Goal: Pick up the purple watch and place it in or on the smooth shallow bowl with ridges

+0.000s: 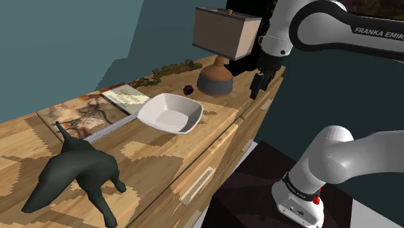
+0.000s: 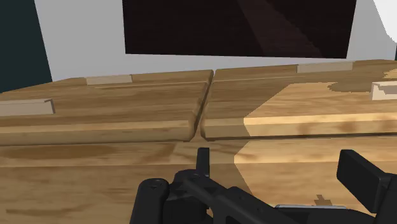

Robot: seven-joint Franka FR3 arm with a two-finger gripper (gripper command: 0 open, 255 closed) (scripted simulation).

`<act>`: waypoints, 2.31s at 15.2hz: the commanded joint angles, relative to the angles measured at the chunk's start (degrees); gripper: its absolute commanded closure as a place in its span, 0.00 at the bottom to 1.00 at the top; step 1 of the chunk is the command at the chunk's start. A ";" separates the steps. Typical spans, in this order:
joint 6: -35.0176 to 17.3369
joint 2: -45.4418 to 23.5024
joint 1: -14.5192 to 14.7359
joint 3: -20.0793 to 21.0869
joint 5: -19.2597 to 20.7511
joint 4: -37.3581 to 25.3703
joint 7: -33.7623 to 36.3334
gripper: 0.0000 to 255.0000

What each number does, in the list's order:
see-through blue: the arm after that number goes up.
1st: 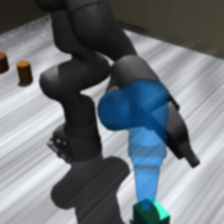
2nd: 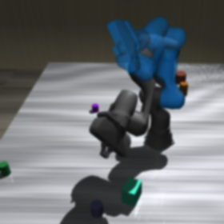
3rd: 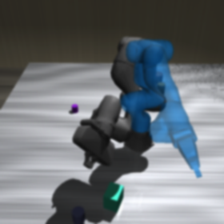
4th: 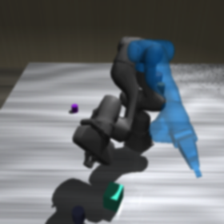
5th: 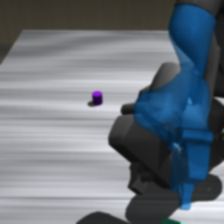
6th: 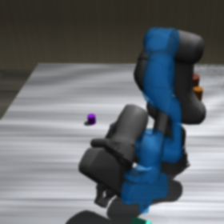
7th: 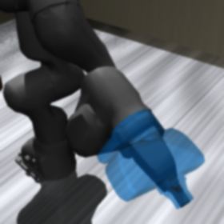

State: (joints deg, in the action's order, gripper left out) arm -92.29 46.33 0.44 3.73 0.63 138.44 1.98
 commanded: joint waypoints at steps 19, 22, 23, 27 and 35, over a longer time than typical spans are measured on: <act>-7.34 -44.05 -0.95 7.29 1.15 -32.83 13.98 0.00; -6.04 -51.73 -0.48 7.78 2.38 -41.06 16.17 0.00; -5.42 -54.36 -0.24 7.87 2.81 -44.06 16.86 0.00; -5.75 -58.75 0.25 7.84 3.51 -47.71 17.94 0.00; -10.10 -58.56 0.07 7.74 3.54 -43.18 17.99 0.00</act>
State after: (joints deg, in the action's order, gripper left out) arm -102.25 -12.23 0.51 11.48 4.17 95.15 19.96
